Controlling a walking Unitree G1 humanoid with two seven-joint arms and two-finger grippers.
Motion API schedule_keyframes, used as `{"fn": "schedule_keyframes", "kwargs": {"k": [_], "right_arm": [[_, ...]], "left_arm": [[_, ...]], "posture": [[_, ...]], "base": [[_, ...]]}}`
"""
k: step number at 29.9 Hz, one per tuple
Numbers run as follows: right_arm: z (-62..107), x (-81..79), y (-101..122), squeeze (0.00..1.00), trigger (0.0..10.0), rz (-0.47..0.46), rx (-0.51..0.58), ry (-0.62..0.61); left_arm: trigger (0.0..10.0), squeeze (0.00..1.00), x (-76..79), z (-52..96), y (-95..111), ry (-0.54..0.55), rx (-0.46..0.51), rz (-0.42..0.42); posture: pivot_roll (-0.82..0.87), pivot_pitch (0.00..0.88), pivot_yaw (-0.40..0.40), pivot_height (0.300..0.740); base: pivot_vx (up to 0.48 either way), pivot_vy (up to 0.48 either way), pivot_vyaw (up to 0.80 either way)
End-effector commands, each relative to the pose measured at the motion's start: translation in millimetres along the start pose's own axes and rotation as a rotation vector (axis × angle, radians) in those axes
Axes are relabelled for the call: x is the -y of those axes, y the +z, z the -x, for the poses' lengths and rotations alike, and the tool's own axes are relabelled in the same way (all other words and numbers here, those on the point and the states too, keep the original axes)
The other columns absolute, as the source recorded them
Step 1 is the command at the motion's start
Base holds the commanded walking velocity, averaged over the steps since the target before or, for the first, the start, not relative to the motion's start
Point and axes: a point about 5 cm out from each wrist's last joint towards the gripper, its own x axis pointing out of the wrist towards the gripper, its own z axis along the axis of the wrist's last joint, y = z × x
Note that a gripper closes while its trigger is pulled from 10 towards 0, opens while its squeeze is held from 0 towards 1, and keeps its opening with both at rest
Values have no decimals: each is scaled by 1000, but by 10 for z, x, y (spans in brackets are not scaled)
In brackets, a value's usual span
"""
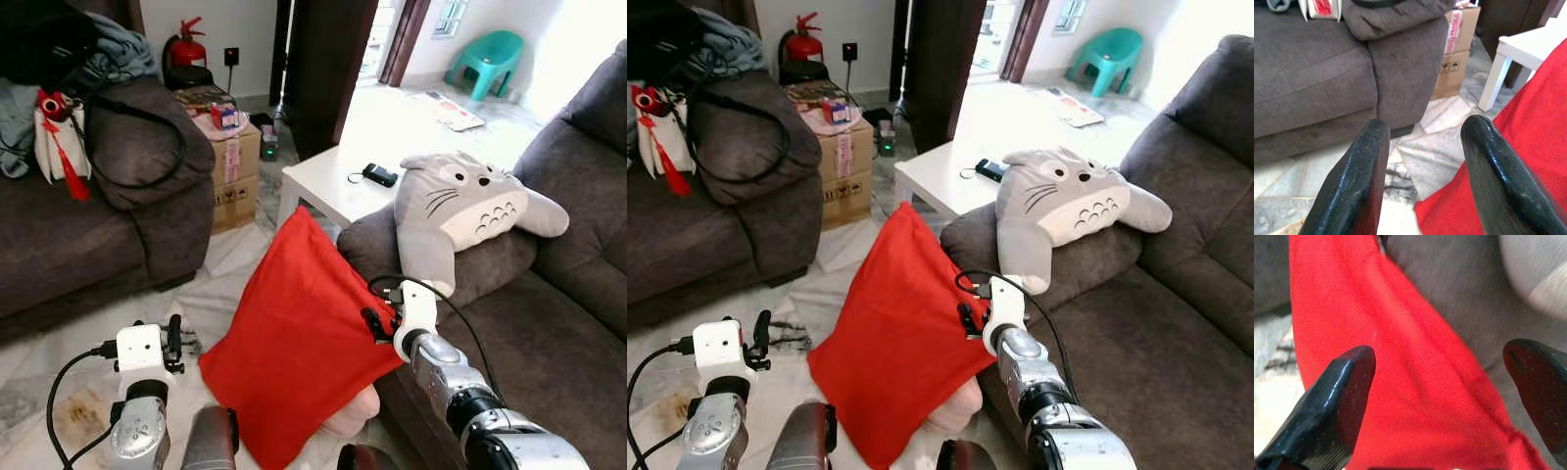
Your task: Move the pillow to the sofa from floor
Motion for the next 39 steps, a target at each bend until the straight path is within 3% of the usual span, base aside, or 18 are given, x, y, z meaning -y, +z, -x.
{"fn": "schedule_keyframes", "kwargs": {"k": [1,4,8,11,14,28,38,39], "right_arm": [[0,61,70,0,10000,-5,30,-28],[-6,43,84,0,10000,24,33,-26],[-2,64,68,0,10000,49,22,-37],[24,157,-24,0,10000,37,-12,-76],[40,192,-76,0,10000,41,-22,-90],[93,340,-210,0,10000,13,-81,-120],[91,136,-366,0,10000,-178,-105,14],[86,94,-357,0,10000,-238,-85,47]], "left_arm": [[10000,0,24,24,12,9,-4,25],[10000,0,21,14,54,5,2,32],[10000,0,1,-46,255,-26,62,25],[10000,0,-131,-97,583,-29,148,3],[10000,0,-189,-88,669,-23,166,-3],[10000,0,-159,49,728,-49,102,52],[10000,0,-184,135,690,-25,33,159],[10000,0,-181,143,692,-26,28,161]], "posture": [[169,113,-208,634],[163,125,-208,634],[164,145,-210,634],[169,179,-201,634],[168,193,-192,634],[162,240,-183,634],[174,266,-190,634],[175,268,-193,634]], "base": [[0,0,0],[0,0,0],[0,0,0],[0,0,0],[0,0,0],[0,0,0],[0,0,0],[0,0,0]]}}
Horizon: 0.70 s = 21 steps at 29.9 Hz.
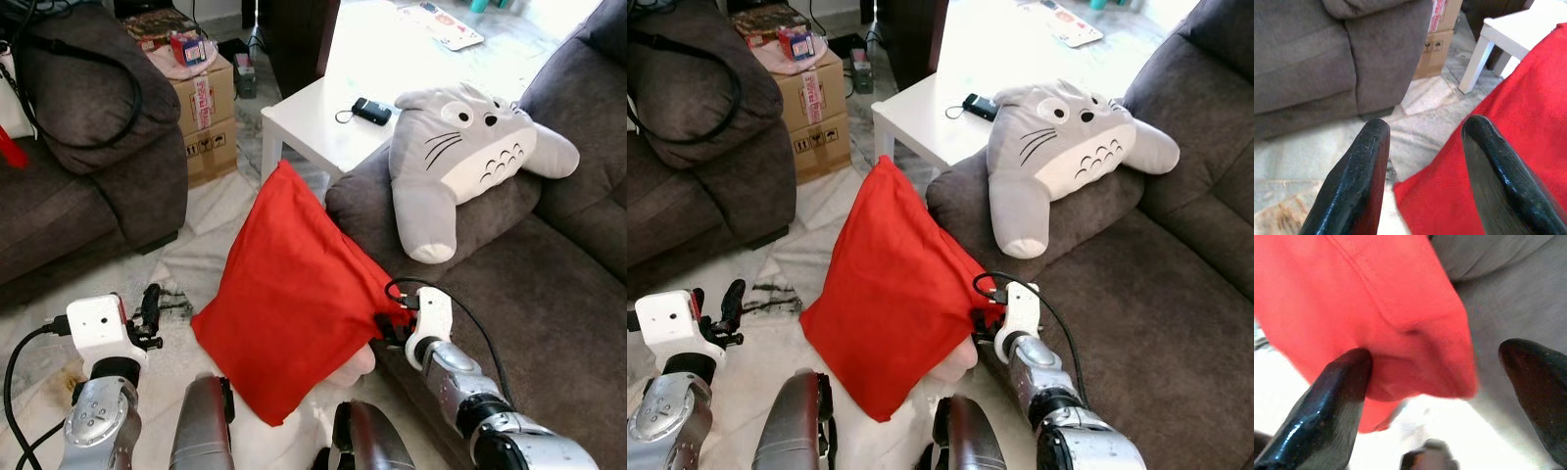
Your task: Move the pillow to the sofa from floor
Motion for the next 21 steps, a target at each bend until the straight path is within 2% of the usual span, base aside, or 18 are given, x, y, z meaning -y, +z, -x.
{"fn": "schedule_keyframes", "kwargs": {"k": [1,4,11,21], "right_arm": [[21,36,-54,0,10000,-116,8,29],[16,34,35,0,10000,-180,58,51],[32,52,306,0,10000,-233,200,149],[48,27,173,0,10000,-151,163,197]], "left_arm": [[10000,0,3,43,6,10,-12,23],[10000,0,1,35,14,16,-8,29],[10000,0,8,-1,66,17,7,42],[10000,0,65,17,56,0,7,36]], "posture": [[176,268,-196,634],[178,265,-200,634],[177,245,-208,634],[177,246,-209,634]], "base": [[0,0,0],[0,0,0],[0,0,0],[0,0,0]]}}
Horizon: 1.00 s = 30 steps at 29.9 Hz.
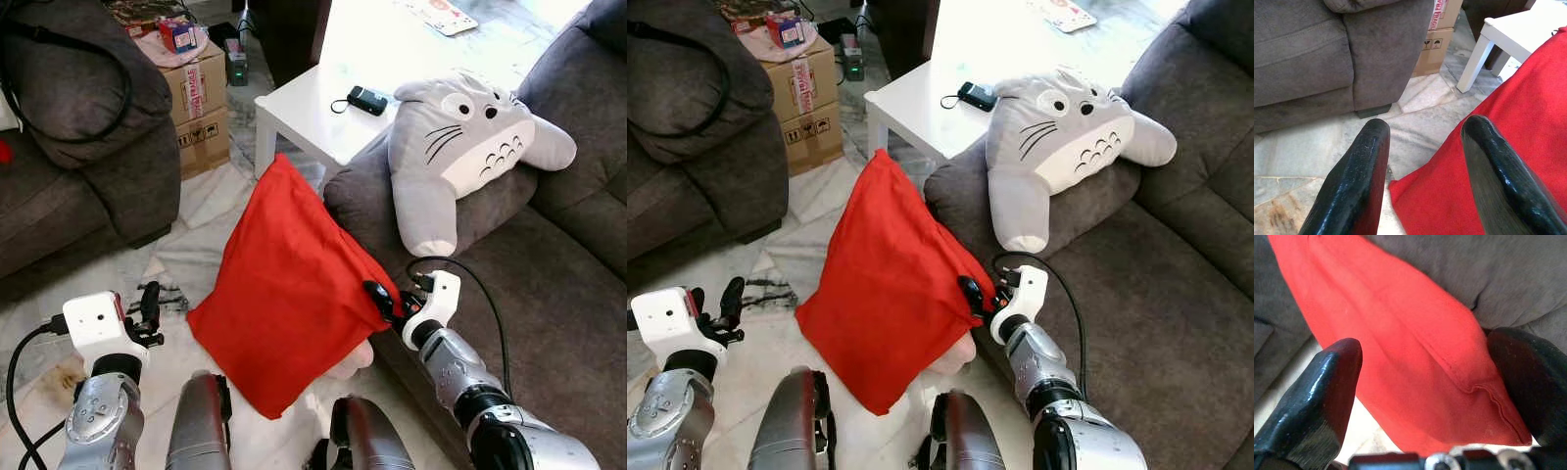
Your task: Move the pillow to the sofa from floor
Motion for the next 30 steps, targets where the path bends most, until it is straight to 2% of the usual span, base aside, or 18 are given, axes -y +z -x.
{"fn": "schedule_keyframes", "kwargs": {"k": [1,6,10,18,24,30], "right_arm": [[63,64,-128,0,10000,34,-42,-10],[87,83,-205,0,10000,34,-64,-31],[93,104,-200,0,10000,71,-45,-75],[76,115,-67,0,10000,28,68,-133],[94,115,-199,0,10000,40,2,-139],[137,123,-375,0,10000,9,-78,-132]], "left_arm": [[10000,0,45,41,10,-14,-1,10],[10000,0,40,72,0,-13,-4,7],[10000,0,50,96,0,-13,-3,2],[10000,0,70,117,-2,-17,1,-17],[10000,0,96,149,-27,-20,-8,-9],[10000,0,105,189,-46,-22,-19,-5]], "posture": [[175,246,-209,634],[180,258,-216,634],[180,265,-220,634],[181,272,-230,634],[183,278,-238,634],[182,285,-239,634]], "base": [[0,0,0],[0,0,0],[0,0,0],[0,0,0],[0,0,0],[0,0,0]]}}
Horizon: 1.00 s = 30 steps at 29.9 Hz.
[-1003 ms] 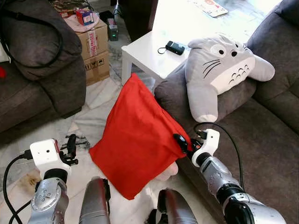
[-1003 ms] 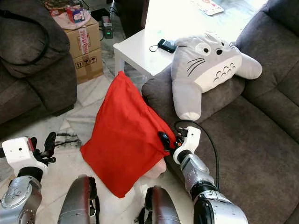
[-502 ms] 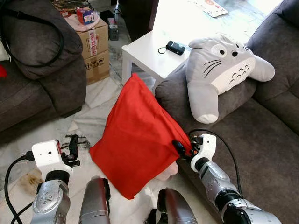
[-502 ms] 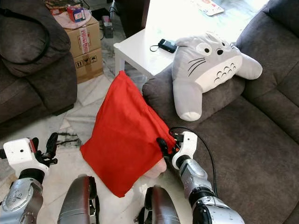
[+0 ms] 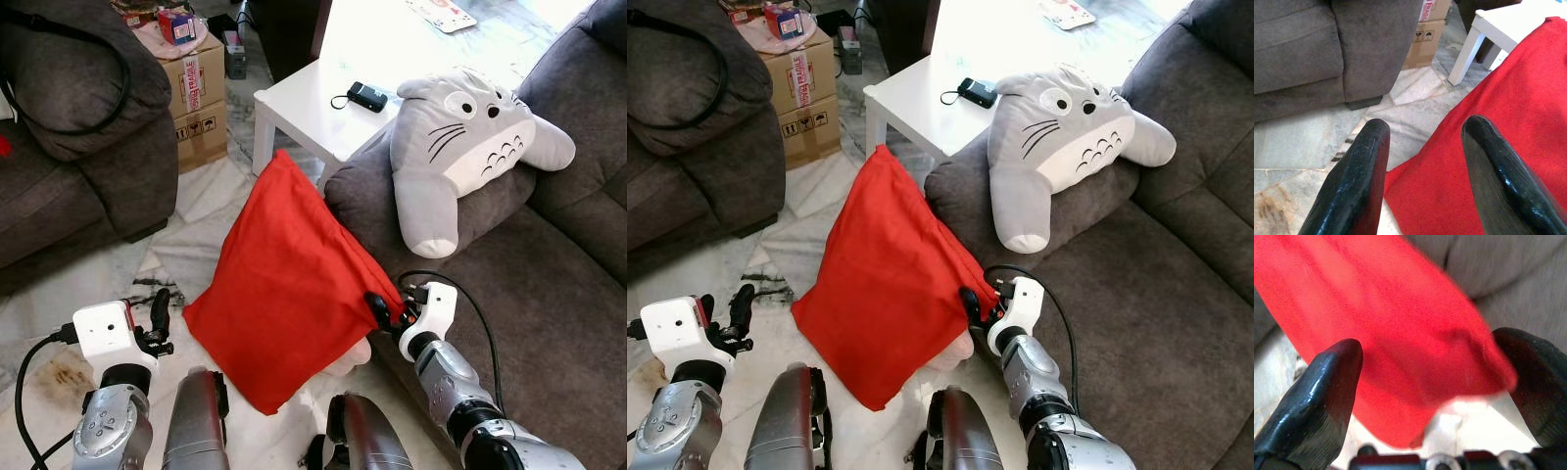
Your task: Move the pillow to the sofa from floor
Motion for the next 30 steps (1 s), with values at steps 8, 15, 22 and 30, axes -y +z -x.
{"fn": "schedule_keyframes", "kwargs": {"k": [8,15,22,30], "right_arm": [[67,87,-147,0,10000,-70,-36,-31],[39,31,-60,0,10000,-190,52,12],[40,1,-104,0,10000,-168,35,26],[20,-60,-67,0,0,-195,80,60]], "left_arm": [[10000,0,19,59,-27,-2,-21,-9],[10000,0,40,73,-9,-1,-13,-3],[10000,0,37,95,5,3,-10,-4],[10000,0,68,85,29,5,6,2]], "posture": [[184,293,-238,634],[192,300,-240,634],[196,311,-242,634],[205,318,-248,634]], "base": [[0,0,0],[0,0,0],[0,0,0],[0,0,0]]}}
